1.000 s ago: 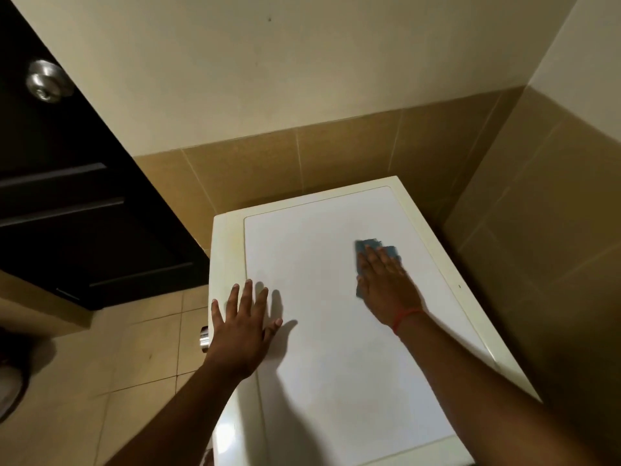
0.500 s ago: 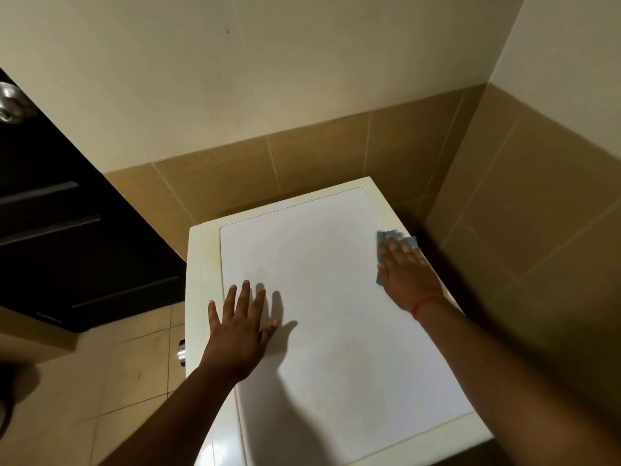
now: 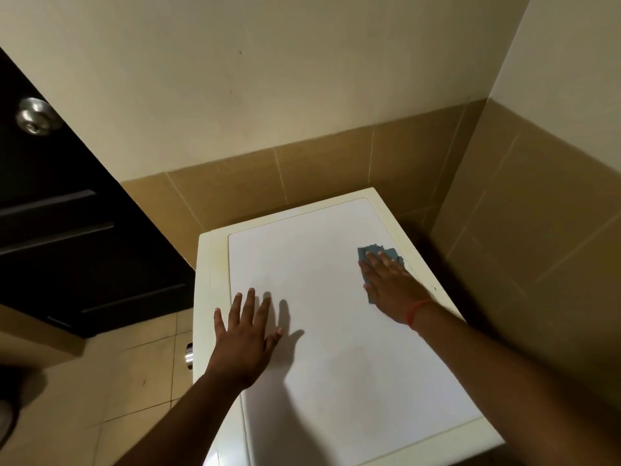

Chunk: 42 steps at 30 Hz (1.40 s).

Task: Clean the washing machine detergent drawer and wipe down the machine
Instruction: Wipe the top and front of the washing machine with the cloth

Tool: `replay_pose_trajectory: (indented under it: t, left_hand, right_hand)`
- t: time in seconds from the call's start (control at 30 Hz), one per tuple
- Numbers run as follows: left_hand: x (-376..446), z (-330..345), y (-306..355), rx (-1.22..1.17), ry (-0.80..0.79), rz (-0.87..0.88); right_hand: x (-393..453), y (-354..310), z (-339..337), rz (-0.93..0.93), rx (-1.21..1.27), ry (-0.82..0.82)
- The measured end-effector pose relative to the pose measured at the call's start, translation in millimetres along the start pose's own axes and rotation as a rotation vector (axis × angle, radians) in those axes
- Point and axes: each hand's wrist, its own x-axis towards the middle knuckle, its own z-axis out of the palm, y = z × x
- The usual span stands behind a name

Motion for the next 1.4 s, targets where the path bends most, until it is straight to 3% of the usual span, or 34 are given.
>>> replay_pose_trajectory:
  t: [0.07,0.17,0.3,0.43,0.57,0.7,0.8,0.83,0.93,1.07,1.2,1.33,1.4]
  left_hand:
    - [-4,-2,-3,-0.025,0.017,-0.006]
    - [-11,-5,-10,-0.025,0.029,-0.022]
    - [-18,-10,-27,0.005,0.02,-0.058]
    - [-27,-12,-48,-0.026,0.015,-0.124]
    - [-37,-11,-67,-0.051,-0.01,-0.155]
    - [-43,-9,-94,-0.088,-0.019,-0.18]
    - [-45,-3,-118,-0.09,-0.03,-0.179]
    - [-44,-1,-126,-0.1,-0.034,-0.175]
    - [-41,3,-151,-0.132,-0.034,-0.162]
    - [-32,5,-190,-0.156,-0.03,-0.096]
    - [-24,-4,-240,-0.149,-0.028,-0.013]
    - [-23,-18,-293,-0.084,-0.045,0.049]
    - [-24,-28,-315,-0.051,-0.052,0.069]
  right_hand:
    - [-2,2,-6,-0.001,-0.008,0.049]
    - [-1,-33,-9,0.251,0.105,0.073]
    - [-5,-80,0,-0.092,0.073,0.069]
    - [-6,-116,-5,0.18,0.143,0.114]
    - [-10,-161,-4,-0.133,0.112,0.084]
    - [-2,-181,-6,0.174,0.164,0.091]
    - [0,-218,-5,-0.126,0.095,0.035]
    - [6,-220,-8,-0.142,0.096,0.022]
    - [19,-244,-17,0.133,0.139,0.044]
    - [29,-307,-16,-0.072,0.103,-0.005]
    - [44,-323,-24,0.293,0.109,0.037]
    - [45,-358,-26,0.146,0.121,-0.029]
    - [47,-353,-29,0.332,0.112,-0.005]
